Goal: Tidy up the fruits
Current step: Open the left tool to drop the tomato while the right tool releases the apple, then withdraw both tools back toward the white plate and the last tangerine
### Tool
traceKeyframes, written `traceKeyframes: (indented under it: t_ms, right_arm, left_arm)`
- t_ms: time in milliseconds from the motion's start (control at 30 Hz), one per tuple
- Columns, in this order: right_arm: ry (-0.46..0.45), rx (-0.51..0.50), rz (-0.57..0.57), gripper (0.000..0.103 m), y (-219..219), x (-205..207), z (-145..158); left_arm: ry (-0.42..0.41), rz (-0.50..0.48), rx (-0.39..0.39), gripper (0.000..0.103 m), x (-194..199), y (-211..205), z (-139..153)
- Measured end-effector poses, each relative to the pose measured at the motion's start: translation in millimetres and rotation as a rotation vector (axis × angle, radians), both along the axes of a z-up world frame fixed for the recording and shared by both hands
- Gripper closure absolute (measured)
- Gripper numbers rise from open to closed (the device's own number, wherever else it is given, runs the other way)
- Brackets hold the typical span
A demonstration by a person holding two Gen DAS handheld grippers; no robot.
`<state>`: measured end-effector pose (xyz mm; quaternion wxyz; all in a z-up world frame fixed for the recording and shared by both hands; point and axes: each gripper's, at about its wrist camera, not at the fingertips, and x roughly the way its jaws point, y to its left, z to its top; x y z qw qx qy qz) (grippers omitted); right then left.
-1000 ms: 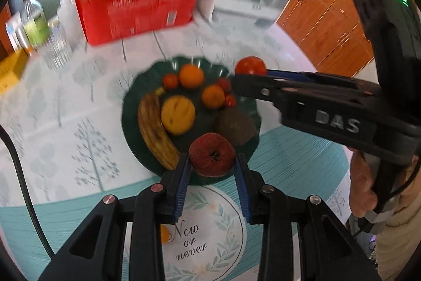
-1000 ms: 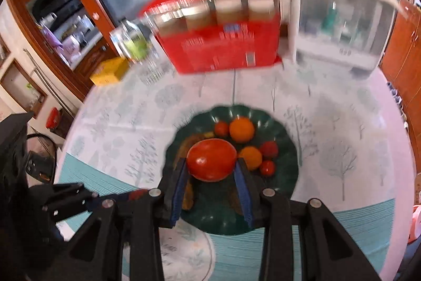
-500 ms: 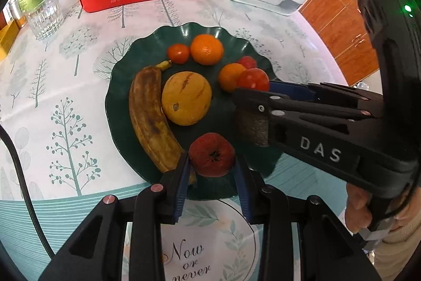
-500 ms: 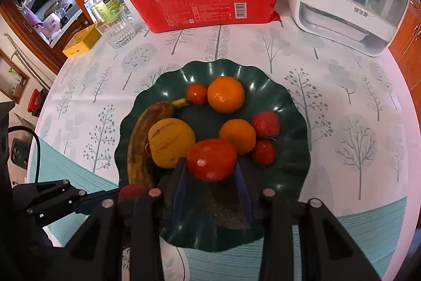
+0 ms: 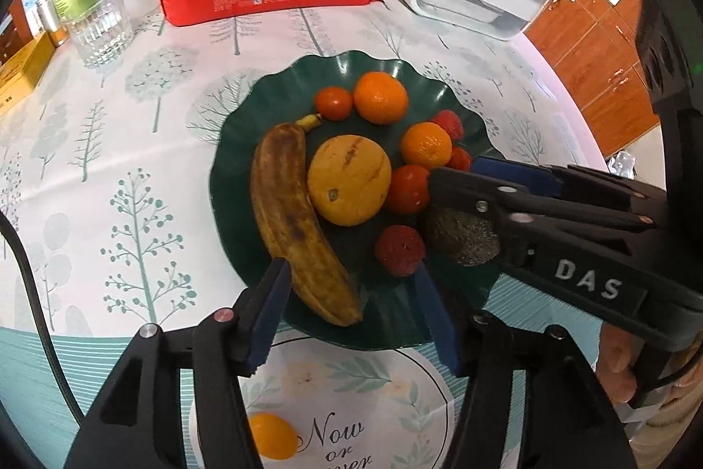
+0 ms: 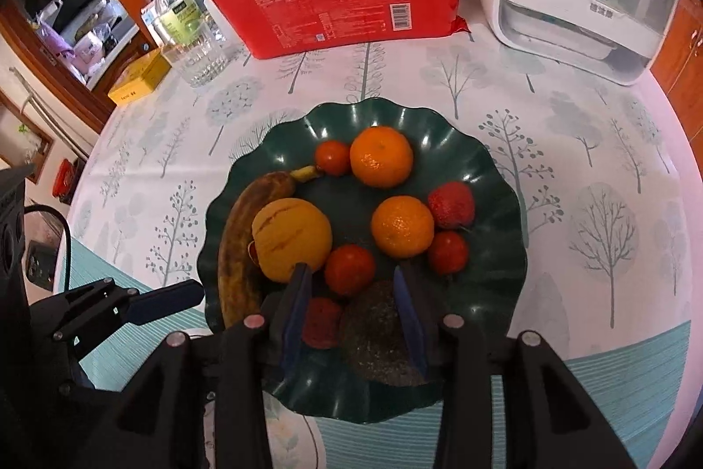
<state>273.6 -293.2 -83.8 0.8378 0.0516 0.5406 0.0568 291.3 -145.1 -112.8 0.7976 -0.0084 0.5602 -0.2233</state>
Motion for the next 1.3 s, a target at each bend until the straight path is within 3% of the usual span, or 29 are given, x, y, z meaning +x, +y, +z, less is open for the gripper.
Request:
traceKeyframes:
  t_ms: [633,1033,1300]
  right_arm:
    - [-0.060,0.024,-0.031,0.063,7,-39,23]
    - [-0.139,0.054,-0.041,0.063,14,-72,62]
    - [-0.160,0.050,-0.014,0.063,29,-89,68]
  left_arm:
    - [-0.066,0.111,-0.008,0.029,-18,49,38]
    - [-0.125,0.169,-0.029,0.020,-42,75,77]
    - [-0.181,0.201,0.021,0.018,-63,93,83]
